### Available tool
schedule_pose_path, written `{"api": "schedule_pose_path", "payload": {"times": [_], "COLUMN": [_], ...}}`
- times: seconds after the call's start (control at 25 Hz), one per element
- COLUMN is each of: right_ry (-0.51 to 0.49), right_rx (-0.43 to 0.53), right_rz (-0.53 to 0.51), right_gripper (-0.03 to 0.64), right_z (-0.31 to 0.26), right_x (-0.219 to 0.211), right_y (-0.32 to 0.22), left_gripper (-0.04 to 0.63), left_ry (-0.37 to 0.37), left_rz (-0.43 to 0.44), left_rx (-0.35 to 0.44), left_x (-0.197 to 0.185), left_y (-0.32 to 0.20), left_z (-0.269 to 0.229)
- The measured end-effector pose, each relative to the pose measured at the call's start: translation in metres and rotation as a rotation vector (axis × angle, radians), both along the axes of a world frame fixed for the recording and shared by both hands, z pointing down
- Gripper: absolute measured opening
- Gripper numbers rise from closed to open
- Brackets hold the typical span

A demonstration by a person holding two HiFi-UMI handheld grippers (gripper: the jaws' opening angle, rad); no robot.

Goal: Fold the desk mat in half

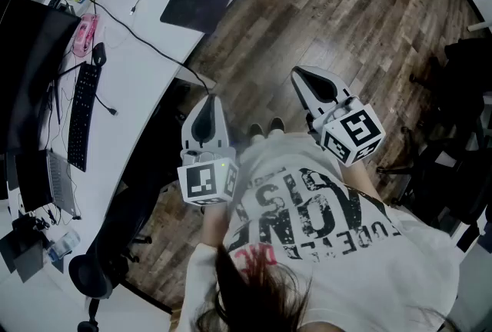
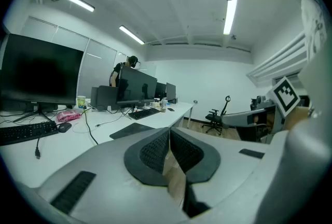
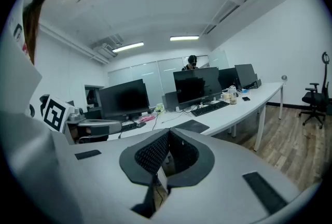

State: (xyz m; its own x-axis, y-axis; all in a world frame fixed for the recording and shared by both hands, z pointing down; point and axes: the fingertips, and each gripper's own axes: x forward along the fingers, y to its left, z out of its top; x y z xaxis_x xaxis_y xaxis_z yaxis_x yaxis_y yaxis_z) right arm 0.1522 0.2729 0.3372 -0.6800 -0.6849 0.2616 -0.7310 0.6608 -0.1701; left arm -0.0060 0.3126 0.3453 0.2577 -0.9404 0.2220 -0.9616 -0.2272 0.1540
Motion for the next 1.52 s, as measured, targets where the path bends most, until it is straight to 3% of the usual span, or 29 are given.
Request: {"api": "schedule_pose_path", "payload": {"times": [0.76, 1.52], "right_ry": [-0.002, -0.024], "right_rx": [-0.011, -0.014], "right_rz": [0.009, 0.049], "right_gripper": [0.002, 0.002], "right_z": [0.004, 0.008], "right_x": [0.011, 0.07], "right_y": [-0.01, -0.013], "left_gripper": [0.008, 0.008], "left_ry": [0.007, 0.019], "left_rz": [0.009, -0.02], "left_rx": [-0.005, 0.01], "left_x": [0.01, 0.042], "left_y": [-0.014, -0.02], "left_z": [0.002, 0.006]}}
